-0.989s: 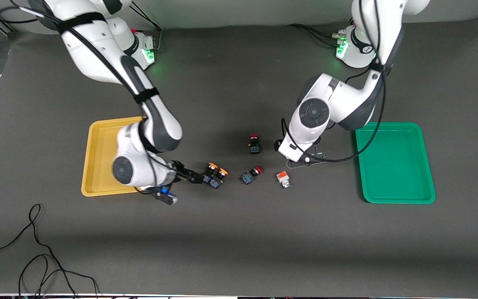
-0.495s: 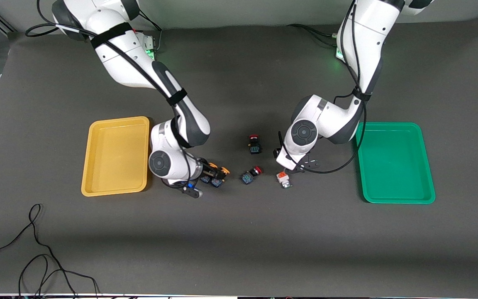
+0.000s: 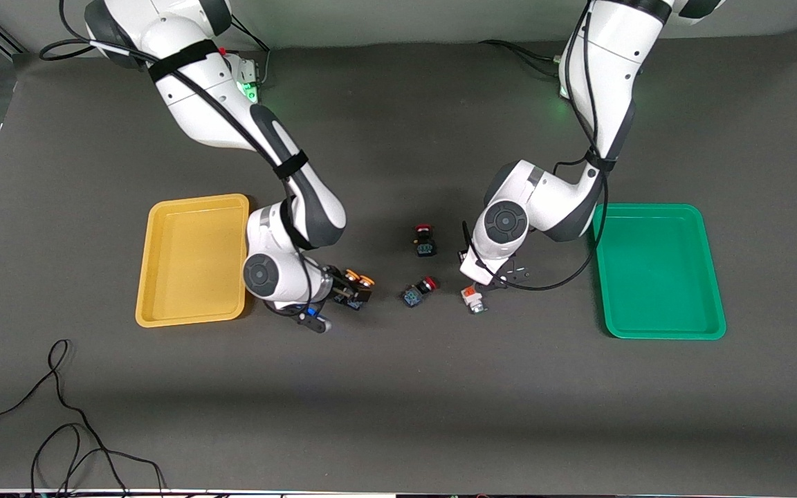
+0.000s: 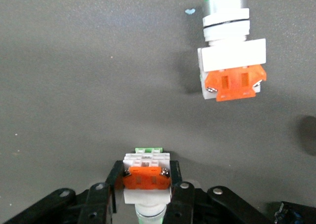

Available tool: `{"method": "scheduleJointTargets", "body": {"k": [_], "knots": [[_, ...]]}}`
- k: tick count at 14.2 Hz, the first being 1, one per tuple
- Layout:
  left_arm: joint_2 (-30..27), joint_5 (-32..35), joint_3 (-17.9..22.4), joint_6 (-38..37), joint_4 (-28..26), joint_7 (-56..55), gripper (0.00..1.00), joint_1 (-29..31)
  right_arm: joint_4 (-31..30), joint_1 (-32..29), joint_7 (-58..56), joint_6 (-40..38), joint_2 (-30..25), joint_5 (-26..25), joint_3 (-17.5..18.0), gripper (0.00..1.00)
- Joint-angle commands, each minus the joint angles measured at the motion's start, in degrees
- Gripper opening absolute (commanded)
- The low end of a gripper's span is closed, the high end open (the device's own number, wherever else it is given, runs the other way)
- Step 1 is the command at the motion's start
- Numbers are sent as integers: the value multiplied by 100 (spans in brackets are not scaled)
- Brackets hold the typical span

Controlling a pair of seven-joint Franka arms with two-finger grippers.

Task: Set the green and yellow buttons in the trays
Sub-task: 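Grasp a green button with the left gripper while the right gripper grasps yellow buttons, then place the green button in the green tray while the right gripper lifts yellow buttons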

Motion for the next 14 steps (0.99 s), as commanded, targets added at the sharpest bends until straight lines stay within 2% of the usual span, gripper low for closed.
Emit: {"method": "scheduleJointTargets", "body": {"k": [1, 2, 3, 4, 6, 8, 11, 13, 14], "knots": [[-171, -55, 45, -137, 43, -149, 21, -31, 50, -44, -154, 18, 215, 20, -43, 54], [-328, -55, 45, -329, 78, -140, 21, -5, 59, -44, -154, 18, 241, 11, -43, 35], [-513, -134, 54, -662, 201, -132, 21, 30, 68, -52, -145, 18, 242, 19, -43, 5], [-732, -317, 45, -1091, 358, -44, 21, 152, 68, -70, -145, 10, 224, 20, -43, 0], [-1128, -433, 45, -1857, 675, 236, 20, 363, 94, -149, -119, -43, 102, 20, -131, 0], [-1532, -468, 45, -2403, 729, 806, 19, 705, 191, -149, -84, -296, -118, 28, -315, 0], [-1990, -530, 80, -3203, 703, 2123, 19, 1539, 594, -158, -84, -1165, -399, 55, -745, 0], [-2070, -399, 98, -3468, 668, 3046, 19, 2181, 771, -158, -49, -1370, -409, 107, -825, 0], [-2079, -198, 98, -3469, 642, 3459, 19, 2488, 797, -123, -31, -1362, -339, 107, -817, 65]]}}
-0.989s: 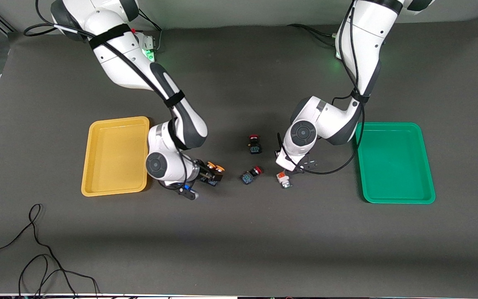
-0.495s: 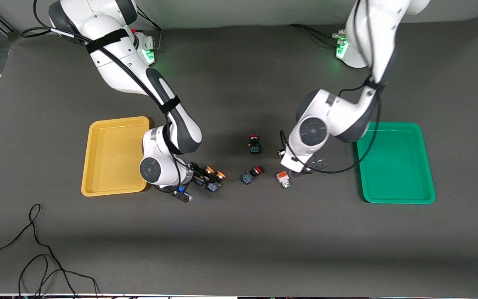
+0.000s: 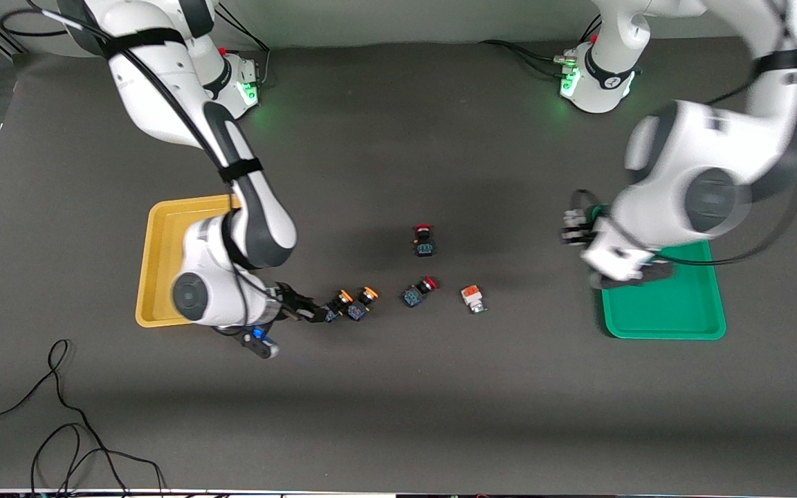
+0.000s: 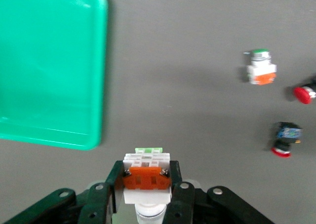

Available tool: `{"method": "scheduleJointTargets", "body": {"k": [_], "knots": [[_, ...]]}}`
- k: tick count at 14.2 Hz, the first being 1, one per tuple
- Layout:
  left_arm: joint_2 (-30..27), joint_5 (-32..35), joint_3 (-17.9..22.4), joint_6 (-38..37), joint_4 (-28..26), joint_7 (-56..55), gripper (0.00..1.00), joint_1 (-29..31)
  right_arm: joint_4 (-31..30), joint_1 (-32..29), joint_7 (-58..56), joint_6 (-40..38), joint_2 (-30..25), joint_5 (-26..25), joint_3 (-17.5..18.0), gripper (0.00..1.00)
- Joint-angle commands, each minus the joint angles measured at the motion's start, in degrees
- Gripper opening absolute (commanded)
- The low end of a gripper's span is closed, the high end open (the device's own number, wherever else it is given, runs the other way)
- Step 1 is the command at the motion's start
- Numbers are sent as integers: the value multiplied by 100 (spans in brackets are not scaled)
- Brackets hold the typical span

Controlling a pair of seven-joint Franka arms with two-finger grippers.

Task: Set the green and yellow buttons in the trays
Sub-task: 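Place the green button in the green tray while the right gripper lifts yellow buttons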

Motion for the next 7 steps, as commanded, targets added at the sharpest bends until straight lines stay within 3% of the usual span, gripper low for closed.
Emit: {"method": "scheduleJointTargets", "body": {"k": [1, 4, 7], "knots": [[-55, 349, -54, -11, -241, 1066, 19, 749, 117, 142, 60, -51, 154, 108, 13, 98], [102, 719, -54, 838, -758, 1665, 19, 1163, 91, 397, 271, 326, 541, 91, 31, 100], [584, 896, -45, 2507, -1541, 1675, 19, 1243, 82, 459, 271, 590, 752, 99, 31, 100]]}}
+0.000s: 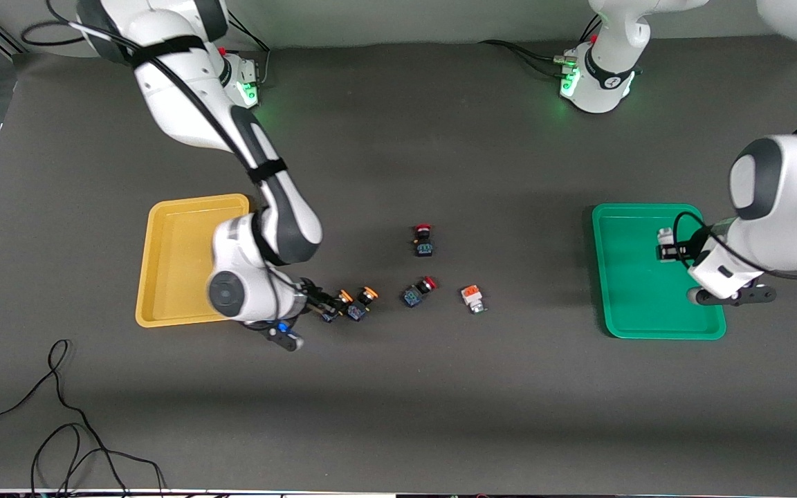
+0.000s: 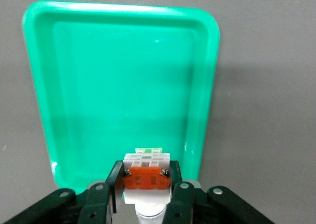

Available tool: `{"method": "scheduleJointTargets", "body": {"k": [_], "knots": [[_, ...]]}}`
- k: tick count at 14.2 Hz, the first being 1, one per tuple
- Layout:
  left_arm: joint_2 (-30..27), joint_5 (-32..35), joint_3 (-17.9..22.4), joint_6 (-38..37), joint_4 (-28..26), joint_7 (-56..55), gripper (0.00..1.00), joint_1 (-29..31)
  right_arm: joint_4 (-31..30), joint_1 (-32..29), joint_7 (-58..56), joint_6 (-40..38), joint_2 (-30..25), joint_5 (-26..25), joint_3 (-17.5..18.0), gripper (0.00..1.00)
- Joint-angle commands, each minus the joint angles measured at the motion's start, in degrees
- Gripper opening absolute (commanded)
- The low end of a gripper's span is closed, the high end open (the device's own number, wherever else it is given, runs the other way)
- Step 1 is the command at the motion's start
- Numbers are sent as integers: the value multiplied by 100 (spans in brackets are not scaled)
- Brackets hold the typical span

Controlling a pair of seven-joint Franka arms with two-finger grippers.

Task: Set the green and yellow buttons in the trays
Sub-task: 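Place the green button in the green tray while the right gripper lifts yellow buttons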

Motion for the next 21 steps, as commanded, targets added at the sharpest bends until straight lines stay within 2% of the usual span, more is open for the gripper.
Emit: {"method": "scheduleJointTargets", "body": {"k": [1, 3, 4, 5, 6, 7, 8, 9, 11, 12, 14, 16, 18, 21], "knots": [[462, 133, -71, 1179, -563, 50, 19, 9, 93, -6, 80, 167, 151, 106, -27, 99], [788, 177, -71, 1646, -607, 15, 19, 1, 93, 3, 80, 167, 213, 106, -18, 95], [876, 177, -71, 1717, -608, -3, 20, -17, 93, 3, 80, 167, 230, 106, -18, 79], [929, 195, -71, 1762, -608, -3, 21, 0, 85, -6, 89, 167, 231, 106, -18, 46], [930, 273, -71, 1762, -608, -3, 28, 9, 93, -14, 89, 167, 222, 106, -18, 16], [930, 300, -71, 1745, -599, 6, 44, 9, 93, -23, 89, 167, 222, 106, -18, 0], [930, 300, -71, 1710, -581, 23, 73, 9, 93, -23, 89, 167, 222, 106, -27, 0], [930, 309, -71, 1701, -572, 58, 96, 9, 93, -49, 80, 167, 222, 97, -27, 0], [790, 309, -71, 1596, -502, 50, 99, 27, 93, -85, 80, 141, 170, 88, -62, 0], [607, 309, -71, 1290, -293, 24, 99, 27, 111, -111, 63, 106, 108, 97, -88, 0], [464, 292, -71, -119, 574, 59, 100, 27, 120, -277, 89, -182, -286, 88, -97, 0], [508, 204, -97, -907, 1393, 50, 100, -25, 155, -348, 72, -814, -882, 45, -412, 0], [491, 55, -158, -936, 1563, -29, 100, -122, 120, -340, 28, -1595, -1541, 9, -781, 0], [560, -60, -220, -866, 1773, -501, 100, -665, -90, -331, -751, -2749, -2412, -657, -1396, 0]]}}
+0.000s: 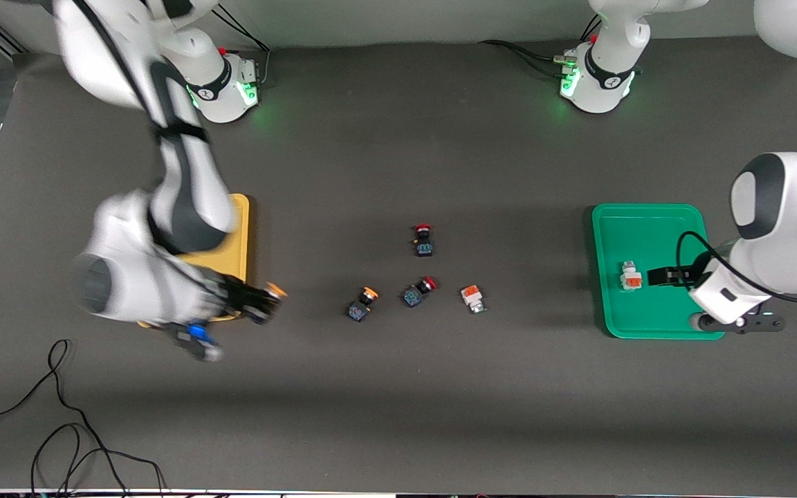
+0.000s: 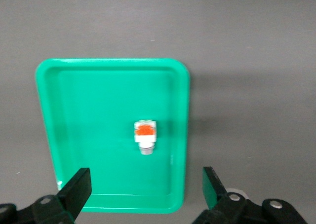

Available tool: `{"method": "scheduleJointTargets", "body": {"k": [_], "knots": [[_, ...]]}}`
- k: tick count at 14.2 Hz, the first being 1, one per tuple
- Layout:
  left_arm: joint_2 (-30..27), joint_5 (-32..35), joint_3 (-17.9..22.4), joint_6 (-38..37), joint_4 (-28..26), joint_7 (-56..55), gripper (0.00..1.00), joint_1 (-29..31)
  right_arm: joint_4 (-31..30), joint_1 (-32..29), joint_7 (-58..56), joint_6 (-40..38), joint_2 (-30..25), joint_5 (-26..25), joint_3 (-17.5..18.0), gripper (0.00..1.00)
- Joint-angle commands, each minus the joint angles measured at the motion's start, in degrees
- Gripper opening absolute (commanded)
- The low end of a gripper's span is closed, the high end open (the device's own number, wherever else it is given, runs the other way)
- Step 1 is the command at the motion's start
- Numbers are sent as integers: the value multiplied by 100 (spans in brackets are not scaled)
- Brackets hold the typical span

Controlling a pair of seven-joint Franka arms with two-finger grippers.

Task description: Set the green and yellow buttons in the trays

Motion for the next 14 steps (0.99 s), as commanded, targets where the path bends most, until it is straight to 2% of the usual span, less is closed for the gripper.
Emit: {"method": "scheduleJointTargets", "body": {"k": [1, 4, 6, 9, 11, 14], "knots": [[218, -60, 29, 43, 374, -858, 100, -718, -739, 62, -838, -420, -862, -436, -451, 0], [673, -147, -120, 105, 884, -2071, 100, -1475, -1600, 62, -1989, -237, -1119, -884, -883, 0], [972, -131, -129, 542, 991, -3047, 100, -1932, -2259, 71, -2745, 489, -1076, -920, -1164, 0], [1525, -148, -129, 1220, 1008, -4532, 100, -2364, -3227, -8, -3660, 2089, -682, -920, -1200, 0], [1930, -139, -147, 1606, 1000, -4914, 100, -2461, -3553, -43, -3908, 2837, -339, -903, -1183, 0], [2335, -157, -147, 2020, 982, -5160, 100, -2497, -3625, -60, -4408, 3095, 93, -824, -1183, 0]]}}
